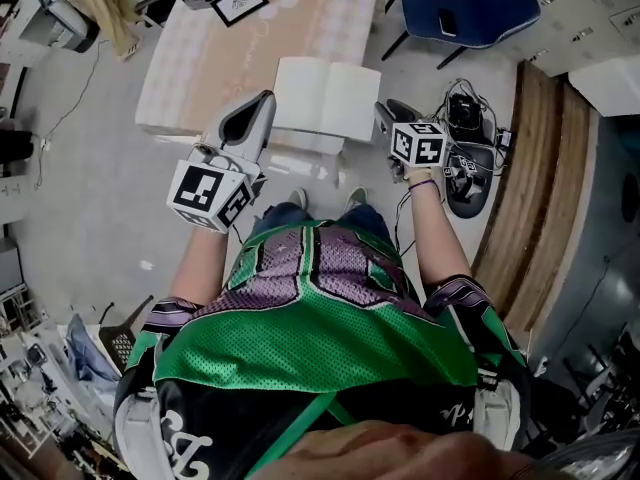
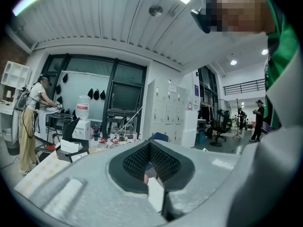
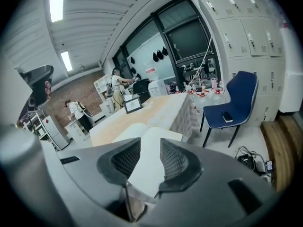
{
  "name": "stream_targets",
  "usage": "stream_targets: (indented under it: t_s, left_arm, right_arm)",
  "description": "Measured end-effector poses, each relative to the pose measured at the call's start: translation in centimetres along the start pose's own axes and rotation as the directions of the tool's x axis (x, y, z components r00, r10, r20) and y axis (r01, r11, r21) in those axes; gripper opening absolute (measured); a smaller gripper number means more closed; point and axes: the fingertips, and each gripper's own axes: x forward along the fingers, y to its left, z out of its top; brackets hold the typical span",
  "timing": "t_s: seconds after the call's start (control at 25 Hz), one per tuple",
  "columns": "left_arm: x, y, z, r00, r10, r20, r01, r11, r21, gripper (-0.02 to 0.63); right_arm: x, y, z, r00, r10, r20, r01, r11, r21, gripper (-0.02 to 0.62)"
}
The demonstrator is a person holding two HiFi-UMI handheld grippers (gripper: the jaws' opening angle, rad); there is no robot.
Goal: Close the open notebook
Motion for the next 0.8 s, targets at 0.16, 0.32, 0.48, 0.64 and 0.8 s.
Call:
stream_targets:
  t_s: [0.16, 0.32, 0.48, 0.64, 0.8]
  left_arm:
    - [0.2, 0.0, -0.4, 1.000, 0.018, -0.014, -0.018, 1.000, -0.001, 0.015]
    - [0.1, -0.4, -0.9, 0.999, 0.034, -0.030, -0.033, 0.999, 0.005, 0.015]
    - [0.1, -0.4, -1.4, 0.998, 0.047, -0.050, -0.046, 0.999, 0.008, 0.015]
    - [0.2, -0.4, -1.7, 0.996, 0.057, -0.065, -0.056, 0.998, 0.016, 0.015]
    - [0.0, -0.7, -2.1, 0.995, 0.064, -0.081, -0.062, 0.998, 0.022, 0.015]
  right_arm:
    - [1.6, -1.4, -2.4, 0.999, 0.008, -0.050, -0.005, 0.999, 0.054, 0.115]
    - [3.2, -3.0, -5.1, 0.996, 0.018, -0.086, -0.007, 0.992, 0.129, 0.115]
    - [4.1, -4.2, -6.6, 0.994, 0.011, -0.113, 0.010, 0.982, 0.187, 0.118]
    - [5.2, -5.1, -8.1, 0.989, 0.022, -0.145, 0.011, 0.974, 0.227, 0.123]
    - [6.1, -5.2, -9.4, 0.985, 0.041, -0.168, 0.003, 0.968, 0.252, 0.123]
